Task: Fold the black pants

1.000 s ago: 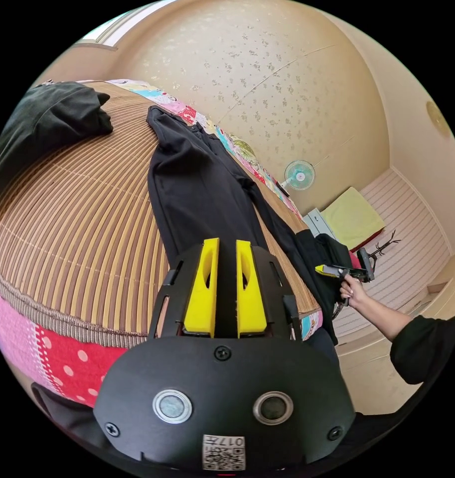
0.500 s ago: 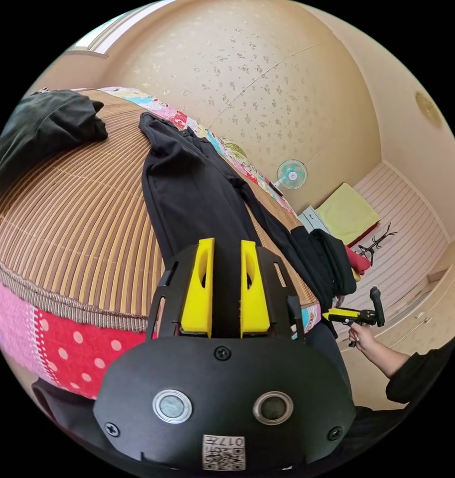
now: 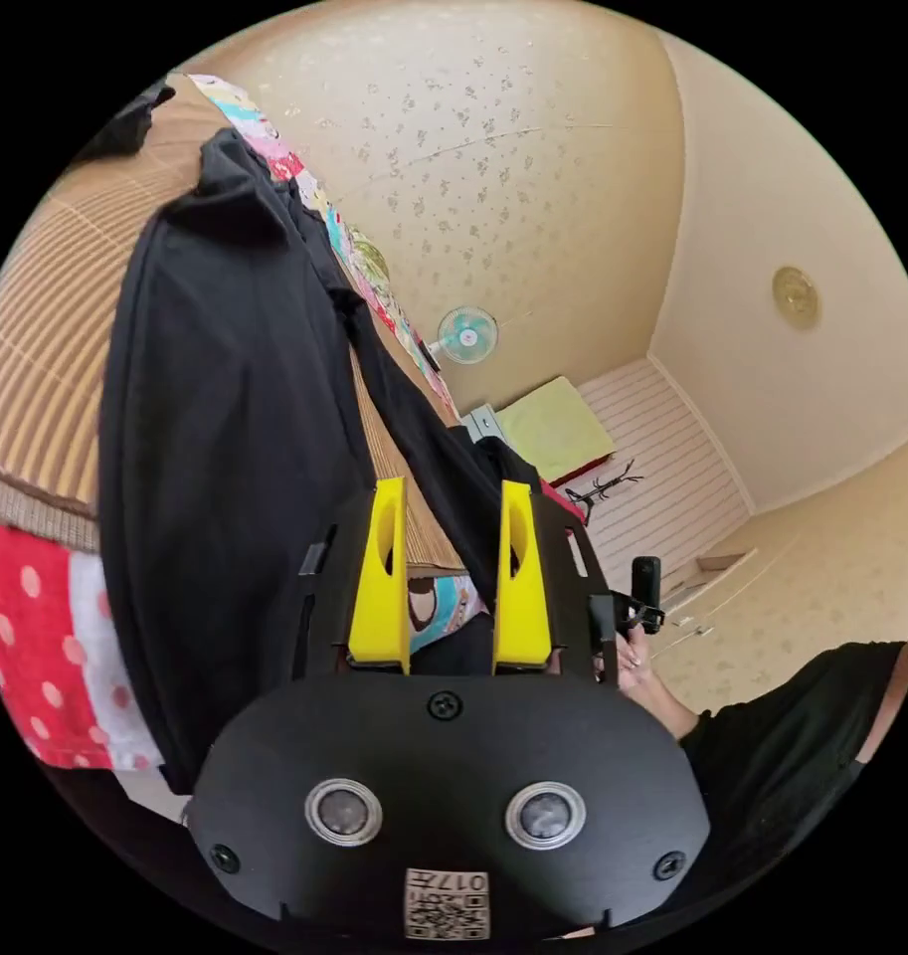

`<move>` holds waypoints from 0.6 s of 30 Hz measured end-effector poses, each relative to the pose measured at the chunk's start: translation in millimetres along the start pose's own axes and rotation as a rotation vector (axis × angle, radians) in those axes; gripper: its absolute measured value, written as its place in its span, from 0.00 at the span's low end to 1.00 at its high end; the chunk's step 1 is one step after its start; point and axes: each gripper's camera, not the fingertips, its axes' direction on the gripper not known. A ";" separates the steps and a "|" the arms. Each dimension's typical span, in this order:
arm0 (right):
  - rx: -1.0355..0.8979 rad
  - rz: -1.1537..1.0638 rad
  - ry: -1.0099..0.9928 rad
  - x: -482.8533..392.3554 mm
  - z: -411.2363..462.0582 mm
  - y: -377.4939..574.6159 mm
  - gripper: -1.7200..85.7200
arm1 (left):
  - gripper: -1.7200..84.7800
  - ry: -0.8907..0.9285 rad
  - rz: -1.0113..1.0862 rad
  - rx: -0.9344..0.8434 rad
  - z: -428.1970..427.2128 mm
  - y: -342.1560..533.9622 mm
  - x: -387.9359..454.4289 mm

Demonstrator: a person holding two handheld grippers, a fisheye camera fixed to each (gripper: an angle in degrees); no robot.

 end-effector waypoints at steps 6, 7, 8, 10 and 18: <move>-0.238 -0.166 -0.084 -23.5 74.1 14.5 0.05 | 0.21 0.126 -0.089 -0.171 31.4 1.3 -24.8; -0.277 -0.213 -0.103 -28.0 79.6 17.2 0.05 | 0.20 0.118 -0.081 -0.189 34.2 -0.6 -26.3; -0.316 -0.246 -0.120 -29.9 82.9 19.0 0.05 | 0.18 0.113 -0.073 -0.202 36.3 -1.9 -26.3; -0.374 -0.287 -0.137 -30.0 83.9 20.4 0.06 | 0.11 0.077 -0.012 -0.261 47.2 -8.1 -21.4; -0.450 -0.321 -0.238 14.5 40.7 -25.3 0.07 | 0.05 -0.018 0.264 -0.407 81.6 -27.1 21.0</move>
